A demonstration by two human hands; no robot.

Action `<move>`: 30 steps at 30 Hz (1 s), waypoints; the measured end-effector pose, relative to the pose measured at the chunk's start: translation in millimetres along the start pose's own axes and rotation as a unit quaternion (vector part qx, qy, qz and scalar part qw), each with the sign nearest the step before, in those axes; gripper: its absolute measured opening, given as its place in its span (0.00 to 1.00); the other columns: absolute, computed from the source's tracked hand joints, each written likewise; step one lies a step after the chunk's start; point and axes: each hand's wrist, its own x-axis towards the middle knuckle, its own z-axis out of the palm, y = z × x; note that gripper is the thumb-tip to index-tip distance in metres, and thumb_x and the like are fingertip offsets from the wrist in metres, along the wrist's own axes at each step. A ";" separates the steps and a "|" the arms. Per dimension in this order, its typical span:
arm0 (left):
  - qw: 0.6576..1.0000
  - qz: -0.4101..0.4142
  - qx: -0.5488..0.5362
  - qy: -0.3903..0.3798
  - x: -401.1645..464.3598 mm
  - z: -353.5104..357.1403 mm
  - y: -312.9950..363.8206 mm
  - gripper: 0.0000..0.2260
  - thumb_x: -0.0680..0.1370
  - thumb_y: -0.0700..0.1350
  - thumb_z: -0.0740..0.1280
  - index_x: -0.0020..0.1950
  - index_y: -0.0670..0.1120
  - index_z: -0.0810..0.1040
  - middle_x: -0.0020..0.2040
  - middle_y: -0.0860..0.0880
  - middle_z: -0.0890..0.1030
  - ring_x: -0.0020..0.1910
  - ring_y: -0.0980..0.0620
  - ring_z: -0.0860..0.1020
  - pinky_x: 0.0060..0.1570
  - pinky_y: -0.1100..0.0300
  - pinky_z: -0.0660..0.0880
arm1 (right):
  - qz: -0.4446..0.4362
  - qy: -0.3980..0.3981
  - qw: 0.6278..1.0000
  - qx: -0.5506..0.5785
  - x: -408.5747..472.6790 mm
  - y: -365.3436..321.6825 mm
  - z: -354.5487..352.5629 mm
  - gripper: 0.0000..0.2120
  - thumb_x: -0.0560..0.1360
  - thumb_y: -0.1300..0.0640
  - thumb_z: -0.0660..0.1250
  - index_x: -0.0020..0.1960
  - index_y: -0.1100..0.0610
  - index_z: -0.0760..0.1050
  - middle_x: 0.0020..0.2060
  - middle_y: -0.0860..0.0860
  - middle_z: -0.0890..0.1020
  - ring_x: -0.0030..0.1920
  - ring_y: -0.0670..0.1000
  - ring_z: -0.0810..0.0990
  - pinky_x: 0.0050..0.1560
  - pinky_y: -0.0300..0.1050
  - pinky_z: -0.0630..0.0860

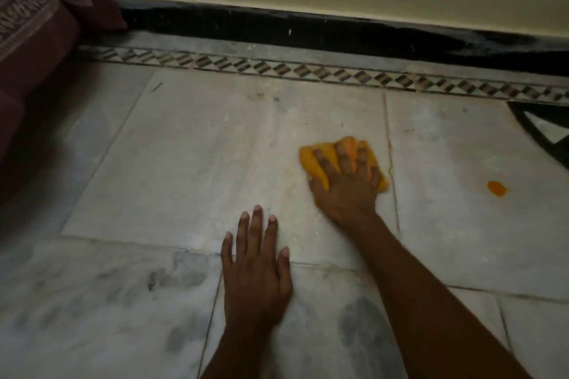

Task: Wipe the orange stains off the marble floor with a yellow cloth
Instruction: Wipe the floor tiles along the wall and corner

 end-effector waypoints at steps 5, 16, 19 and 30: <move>1.000 0.004 -0.013 -0.006 1.5 -2.4 -1.6 0.28 0.82 0.55 0.57 0.82 0.50 0.63 0.85 0.48 0.56 0.84 0.47 0.54 0.79 0.39 0.56 | -0.017 0.015 1.000 -0.016 -109.0 47.5 -29.3 0.30 0.76 0.31 0.59 0.77 0.36 0.68 0.80 0.49 0.68 0.79 0.64 0.63 0.69 0.64 0.65; 0.999 0.001 -0.029 -0.014 3.0 -3.8 -2.0 0.28 0.81 0.55 0.59 0.80 0.49 0.67 0.84 0.47 0.58 0.84 0.46 0.56 0.78 0.38 0.59 | -0.067 -0.073 0.995 -0.022 20.3 -8.8 -13.4 0.30 0.79 0.29 0.49 0.80 0.31 0.54 0.84 0.46 0.56 0.84 0.61 0.47 0.77 0.72 0.52; 0.999 0.002 -0.029 -0.020 1.8 -7.5 -1.6 0.27 0.81 0.54 0.60 0.80 0.50 0.67 0.84 0.48 0.57 0.84 0.47 0.55 0.78 0.39 0.58 | -0.122 -0.089 0.987 -0.052 -47.0 20.5 -26.3 0.31 0.78 0.28 0.48 0.80 0.30 0.53 0.84 0.46 0.57 0.84 0.60 0.52 0.76 0.67 0.58; 0.999 0.018 -0.031 -0.001 1.6 -1.9 -4.5 0.26 0.82 0.54 0.56 0.81 0.51 0.65 0.84 0.52 0.57 0.84 0.49 0.54 0.78 0.42 0.54 | 0.066 -0.113 0.991 0.032 52.6 -11.8 -11.1 0.30 0.80 0.29 0.49 0.81 0.30 0.47 0.85 0.45 0.47 0.83 0.63 0.41 0.76 0.73 0.45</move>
